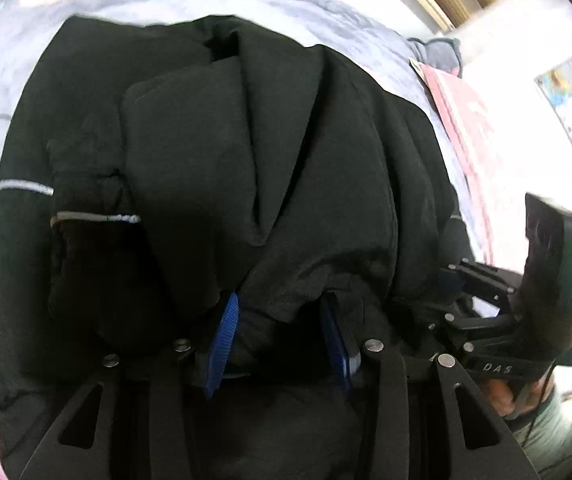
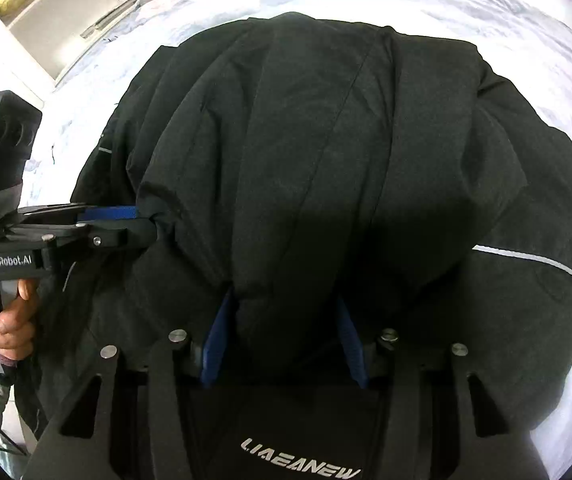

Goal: Fold large clothes

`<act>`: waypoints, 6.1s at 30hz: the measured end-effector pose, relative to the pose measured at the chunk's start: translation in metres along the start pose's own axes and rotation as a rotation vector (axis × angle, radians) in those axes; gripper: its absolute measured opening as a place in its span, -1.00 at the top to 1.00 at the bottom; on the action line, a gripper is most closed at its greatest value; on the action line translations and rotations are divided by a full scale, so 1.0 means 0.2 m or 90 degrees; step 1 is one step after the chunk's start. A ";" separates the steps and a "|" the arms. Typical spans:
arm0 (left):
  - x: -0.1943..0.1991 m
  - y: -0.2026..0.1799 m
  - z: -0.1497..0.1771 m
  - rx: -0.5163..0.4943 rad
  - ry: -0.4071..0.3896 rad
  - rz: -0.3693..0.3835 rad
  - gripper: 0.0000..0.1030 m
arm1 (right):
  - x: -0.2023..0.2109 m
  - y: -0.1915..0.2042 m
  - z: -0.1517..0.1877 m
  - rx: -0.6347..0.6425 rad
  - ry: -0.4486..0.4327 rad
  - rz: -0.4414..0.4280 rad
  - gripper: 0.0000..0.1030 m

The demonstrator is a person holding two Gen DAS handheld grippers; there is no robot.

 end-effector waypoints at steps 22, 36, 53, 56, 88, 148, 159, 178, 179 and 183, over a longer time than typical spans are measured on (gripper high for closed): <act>0.80 -0.23 0.50 -0.185 -0.228 -0.159 0.14 | 0.73 -0.21 0.50 -0.084 -0.177 0.022 -0.25; 1.01 0.02 1.18 -0.033 -0.165 -0.227 -0.12 | 0.94 -0.46 1.26 -0.233 -0.119 0.091 -0.37; 0.86 0.24 1.39 0.089 -0.119 -0.226 -0.12 | 0.69 -0.64 1.71 -0.310 -0.015 0.061 -0.38; 0.84 0.26 1.39 0.100 -0.115 -0.216 -0.14 | 0.69 -0.61 1.69 -0.300 -0.020 0.071 -0.37; 0.98 -0.06 1.33 0.019 -0.179 0.201 -0.22 | 0.85 -0.26 1.54 -0.193 -0.093 -0.080 -0.19; 0.21 0.33 -0.46 0.116 -0.231 -0.022 0.65 | 0.07 -0.98 -0.05 -0.350 -0.089 -0.012 0.61; 0.36 0.28 -0.38 0.067 -0.241 0.035 0.14 | 0.16 -0.97 0.01 -0.321 -0.112 -0.027 0.43; 0.63 0.32 -0.40 0.000 -0.275 -0.013 -0.57 | 0.45 -0.99 -0.01 -0.155 -0.227 0.077 -0.76; 0.60 0.36 -0.43 0.010 -0.265 -0.013 -0.57 | 0.42 -1.03 -0.04 -0.159 -0.227 0.072 -0.76; 0.49 0.45 -0.55 0.038 -0.224 0.005 -0.57 | 0.29 -1.14 -0.16 -0.181 -0.221 0.036 -0.76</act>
Point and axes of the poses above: each gripper's, at about its wrist camera, not at the fingertips, and x roughly against the way its jaws point, y to its left, z to its underside, the point moved 4 cm from there along -x, roughly the way its jaws point, and after that the axes turned 8 degrees about z, right-handed, at the moved point
